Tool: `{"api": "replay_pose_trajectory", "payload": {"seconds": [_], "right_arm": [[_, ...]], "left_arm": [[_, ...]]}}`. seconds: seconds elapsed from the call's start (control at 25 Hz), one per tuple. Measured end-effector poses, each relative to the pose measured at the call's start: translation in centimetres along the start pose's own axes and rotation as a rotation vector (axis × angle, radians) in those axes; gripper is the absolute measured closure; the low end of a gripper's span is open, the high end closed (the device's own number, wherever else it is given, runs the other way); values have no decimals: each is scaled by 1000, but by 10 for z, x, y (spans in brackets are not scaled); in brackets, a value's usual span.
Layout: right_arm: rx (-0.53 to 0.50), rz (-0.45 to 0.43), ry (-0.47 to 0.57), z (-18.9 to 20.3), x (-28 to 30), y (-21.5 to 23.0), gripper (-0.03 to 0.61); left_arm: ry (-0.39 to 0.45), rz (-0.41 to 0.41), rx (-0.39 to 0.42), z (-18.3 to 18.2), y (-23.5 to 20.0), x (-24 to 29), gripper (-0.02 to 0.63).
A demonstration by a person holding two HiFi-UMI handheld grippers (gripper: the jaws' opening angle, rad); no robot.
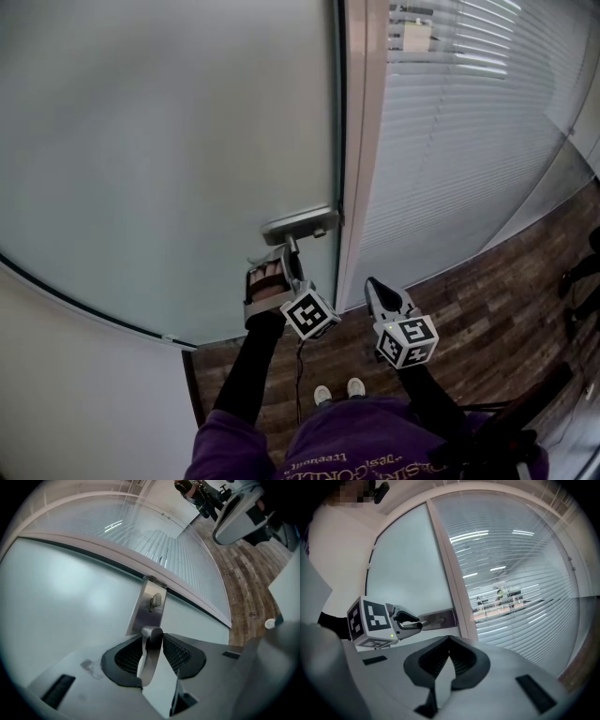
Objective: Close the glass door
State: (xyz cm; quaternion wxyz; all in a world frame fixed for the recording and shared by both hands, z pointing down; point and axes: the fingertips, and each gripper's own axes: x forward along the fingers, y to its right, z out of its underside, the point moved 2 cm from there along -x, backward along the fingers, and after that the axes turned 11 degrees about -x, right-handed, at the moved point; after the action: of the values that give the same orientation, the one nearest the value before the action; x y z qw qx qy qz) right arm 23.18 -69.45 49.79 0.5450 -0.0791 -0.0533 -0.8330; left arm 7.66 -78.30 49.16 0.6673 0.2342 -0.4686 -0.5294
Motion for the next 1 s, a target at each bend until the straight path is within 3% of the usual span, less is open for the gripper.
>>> {"api": "replay_pose_trajectory", "payload": {"seconds": [0.16,0.24,0.36,0.44,0.48,0.56,0.76,0.84,1.0], "right_arm": [[-2,-7,8,-2,2,-4,588],[-3,-21,12,-4,4,-9,588],[-12,-45,20,-8,6,-19,588],[-23,-55,30,-12,7,-24,588],[-28,-58,35,-15,7,-25,588],[-33,-61,46,-20,8,-28,588],[-33,-63,53,-25,6,-29,588],[-37,-63,48,-24,5,-29,588],[-45,-67,33,-23,5,-29,588]], "left_arm": [[99,-54,-133,-2,-11,-31,482],[135,-55,-287,5,-13,-43,482],[169,-41,-605,23,-11,-60,490],[190,-69,-789,36,-10,-70,584],[199,-84,-852,42,-10,-74,614],[214,-85,-946,49,-5,-83,614],[264,11,-1257,62,10,-93,614],[243,23,-1314,68,14,-92,614],[215,36,-1308,70,17,-92,614]]}}
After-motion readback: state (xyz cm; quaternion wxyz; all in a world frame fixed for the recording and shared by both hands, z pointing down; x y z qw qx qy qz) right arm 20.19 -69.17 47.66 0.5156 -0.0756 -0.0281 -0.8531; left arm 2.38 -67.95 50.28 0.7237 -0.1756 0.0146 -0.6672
